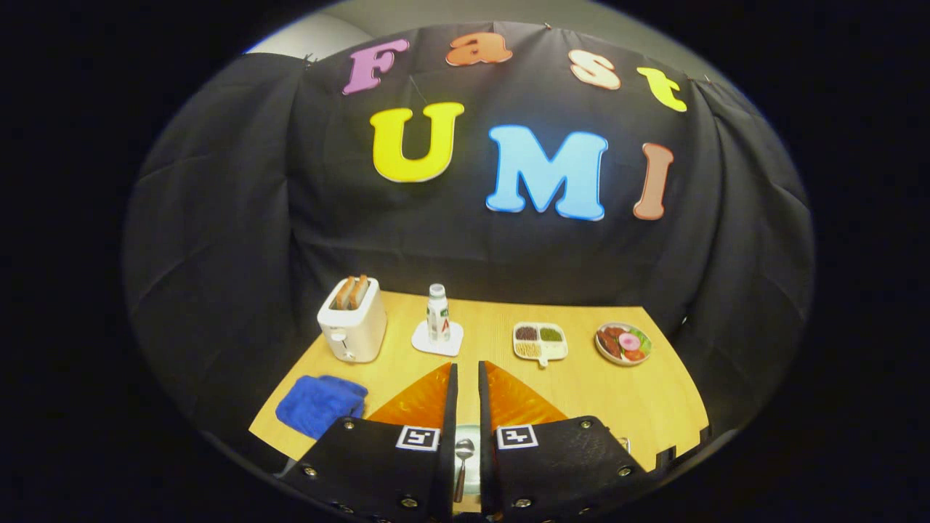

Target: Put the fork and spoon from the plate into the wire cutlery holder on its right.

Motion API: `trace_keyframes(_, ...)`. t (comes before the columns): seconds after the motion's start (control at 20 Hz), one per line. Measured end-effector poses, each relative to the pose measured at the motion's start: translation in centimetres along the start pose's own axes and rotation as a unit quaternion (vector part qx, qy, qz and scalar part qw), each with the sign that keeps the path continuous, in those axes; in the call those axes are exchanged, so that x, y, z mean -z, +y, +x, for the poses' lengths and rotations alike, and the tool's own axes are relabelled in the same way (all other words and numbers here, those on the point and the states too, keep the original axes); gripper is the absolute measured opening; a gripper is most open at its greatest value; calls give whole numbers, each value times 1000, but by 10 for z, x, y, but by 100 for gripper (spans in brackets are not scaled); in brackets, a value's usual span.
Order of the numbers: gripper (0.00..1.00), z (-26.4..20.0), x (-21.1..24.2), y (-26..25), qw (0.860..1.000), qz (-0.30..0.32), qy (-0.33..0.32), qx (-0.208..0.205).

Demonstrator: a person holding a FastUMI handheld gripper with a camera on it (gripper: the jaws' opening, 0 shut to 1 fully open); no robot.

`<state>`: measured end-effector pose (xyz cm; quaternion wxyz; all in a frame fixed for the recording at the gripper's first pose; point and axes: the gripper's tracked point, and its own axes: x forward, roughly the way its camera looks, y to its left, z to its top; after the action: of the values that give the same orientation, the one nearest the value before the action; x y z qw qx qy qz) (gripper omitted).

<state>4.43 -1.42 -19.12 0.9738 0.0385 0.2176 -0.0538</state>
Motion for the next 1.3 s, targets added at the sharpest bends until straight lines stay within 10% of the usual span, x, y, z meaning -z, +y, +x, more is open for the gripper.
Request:
trace_keyframes(0.55, 15, 65, 151, -35, 976, 28, 209, 48)
trace_keyframes(1.3, 15, 90, 290, -36, 906, -27, 420, 44)
